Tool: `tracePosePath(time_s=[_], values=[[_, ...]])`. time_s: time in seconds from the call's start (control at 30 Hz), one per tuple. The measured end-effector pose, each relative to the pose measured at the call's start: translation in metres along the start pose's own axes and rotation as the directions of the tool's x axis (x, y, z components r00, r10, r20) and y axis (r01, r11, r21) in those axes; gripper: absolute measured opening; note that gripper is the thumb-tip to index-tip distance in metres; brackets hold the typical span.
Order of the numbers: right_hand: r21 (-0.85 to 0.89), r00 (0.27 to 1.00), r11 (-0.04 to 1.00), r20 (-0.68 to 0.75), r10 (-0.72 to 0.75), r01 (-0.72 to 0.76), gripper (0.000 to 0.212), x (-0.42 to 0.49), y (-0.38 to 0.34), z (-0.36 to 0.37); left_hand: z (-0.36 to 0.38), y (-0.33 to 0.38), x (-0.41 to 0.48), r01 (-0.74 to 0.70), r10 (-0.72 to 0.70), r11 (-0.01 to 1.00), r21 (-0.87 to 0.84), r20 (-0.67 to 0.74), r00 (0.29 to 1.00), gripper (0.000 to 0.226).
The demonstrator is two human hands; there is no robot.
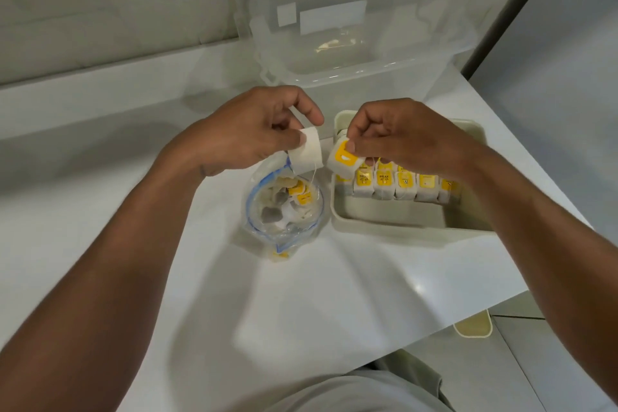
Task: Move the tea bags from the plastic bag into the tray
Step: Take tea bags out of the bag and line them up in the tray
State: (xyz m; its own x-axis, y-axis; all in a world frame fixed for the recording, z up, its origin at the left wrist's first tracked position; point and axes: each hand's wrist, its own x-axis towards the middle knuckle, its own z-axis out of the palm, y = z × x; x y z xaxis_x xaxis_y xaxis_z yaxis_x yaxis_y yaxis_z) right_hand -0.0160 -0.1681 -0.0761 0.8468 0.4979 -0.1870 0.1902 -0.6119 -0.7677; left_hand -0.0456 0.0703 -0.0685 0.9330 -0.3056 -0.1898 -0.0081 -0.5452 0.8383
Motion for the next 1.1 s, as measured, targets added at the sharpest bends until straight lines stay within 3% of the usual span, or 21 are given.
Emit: tracePosePath(time_s=[0.43,0.6,0.73,1.1], values=[[-0.058,0.993,0.994,-0.082,0.089,-0.094,0.004,-0.026,0.028,-0.038,0.019,0.060,0.024,-0.201,0.190,0.973,0.116,0.100,0.977,0.027],[-0.074,0.986,0.983,-0.008,0.165,-0.165,0.005,-0.022,0.045,-0.031,0.039,0.053,0.042,-0.157,0.124,0.945,0.288,0.131,0.984,0.024],[-0.174,0.984,0.968,-0.038,0.176,-0.180,0.009,-0.017,0.066,-0.012,0.066,0.033,0.052,-0.134,0.080,0.872,0.471,0.132,0.988,0.020],[-0.273,0.987,0.955,0.081,0.141,-0.114,0.012,-0.009,0.080,0.004,0.079,0.006,0.064,-0.098,0.034,0.815,0.571,0.122,0.992,0.019]])
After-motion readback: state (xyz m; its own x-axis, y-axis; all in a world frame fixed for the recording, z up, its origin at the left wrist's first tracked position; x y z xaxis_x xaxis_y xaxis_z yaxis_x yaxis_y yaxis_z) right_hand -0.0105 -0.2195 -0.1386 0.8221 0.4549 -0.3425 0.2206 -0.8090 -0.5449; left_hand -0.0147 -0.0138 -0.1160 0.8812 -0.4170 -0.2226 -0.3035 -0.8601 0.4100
